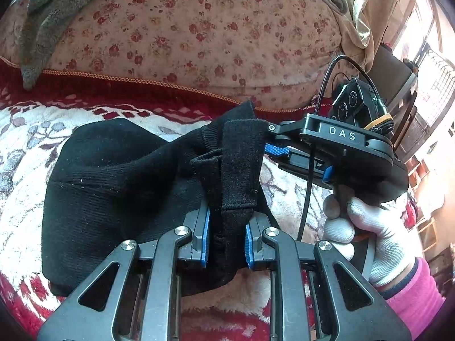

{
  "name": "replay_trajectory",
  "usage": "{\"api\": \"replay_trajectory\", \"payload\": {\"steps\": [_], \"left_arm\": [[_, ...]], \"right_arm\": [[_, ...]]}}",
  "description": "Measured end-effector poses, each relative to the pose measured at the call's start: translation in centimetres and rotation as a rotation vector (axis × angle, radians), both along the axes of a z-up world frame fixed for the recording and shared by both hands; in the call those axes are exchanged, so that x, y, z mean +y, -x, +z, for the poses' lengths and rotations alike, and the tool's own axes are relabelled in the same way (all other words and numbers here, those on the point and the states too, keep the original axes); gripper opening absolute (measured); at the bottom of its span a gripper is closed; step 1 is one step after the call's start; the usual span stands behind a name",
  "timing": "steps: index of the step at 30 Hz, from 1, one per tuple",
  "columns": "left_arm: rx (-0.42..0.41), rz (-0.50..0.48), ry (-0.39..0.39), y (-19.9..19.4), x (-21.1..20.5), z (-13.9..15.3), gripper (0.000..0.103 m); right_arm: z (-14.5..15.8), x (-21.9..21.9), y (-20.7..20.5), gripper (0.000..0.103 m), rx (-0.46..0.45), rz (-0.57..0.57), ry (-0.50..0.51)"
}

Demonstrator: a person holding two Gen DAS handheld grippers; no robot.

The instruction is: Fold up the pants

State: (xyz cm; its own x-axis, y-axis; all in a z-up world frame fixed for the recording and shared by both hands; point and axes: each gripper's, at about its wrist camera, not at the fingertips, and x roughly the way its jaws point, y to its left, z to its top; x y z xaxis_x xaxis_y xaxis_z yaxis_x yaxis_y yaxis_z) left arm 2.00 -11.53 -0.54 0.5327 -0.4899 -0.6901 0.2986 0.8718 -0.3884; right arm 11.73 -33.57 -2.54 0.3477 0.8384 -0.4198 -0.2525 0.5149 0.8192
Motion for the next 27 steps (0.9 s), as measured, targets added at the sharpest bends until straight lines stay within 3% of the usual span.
{"api": "replay_trajectory", "payload": {"steps": [5, 7, 9, 20, 24, 27], "left_arm": [[-0.004, 0.007, -0.004, 0.1, -0.2, 0.1, 0.018], [-0.002, 0.009, -0.003, 0.0, -0.2, 0.1, 0.018], [0.004, 0.015, -0.001, 0.0, -0.2, 0.1, 0.018], [-0.004, 0.039, -0.008, 0.5, -0.6, 1.1, 0.019], [-0.021, 0.020, 0.024, 0.7, -1.2, 2.0, 0.033], [-0.063, -0.022, 0.020, 1.4, -2.1, 3.0, 0.034]], "right_arm": [[-0.2, -0.3, -0.1, 0.019, 0.016, -0.020, 0.019], [0.0, -0.3, 0.0, 0.028, 0.015, -0.033, 0.043], [0.1, -0.3, -0.1, 0.031, 0.018, -0.039, 0.063], [0.4, -1.5, 0.0, 0.036, 0.022, -0.064, 0.091], [0.4, -1.3, -0.7, 0.038, 0.030, -0.052, 0.110], [0.5, -1.2, -1.9, 0.038, 0.040, -0.068, 0.144]]}}
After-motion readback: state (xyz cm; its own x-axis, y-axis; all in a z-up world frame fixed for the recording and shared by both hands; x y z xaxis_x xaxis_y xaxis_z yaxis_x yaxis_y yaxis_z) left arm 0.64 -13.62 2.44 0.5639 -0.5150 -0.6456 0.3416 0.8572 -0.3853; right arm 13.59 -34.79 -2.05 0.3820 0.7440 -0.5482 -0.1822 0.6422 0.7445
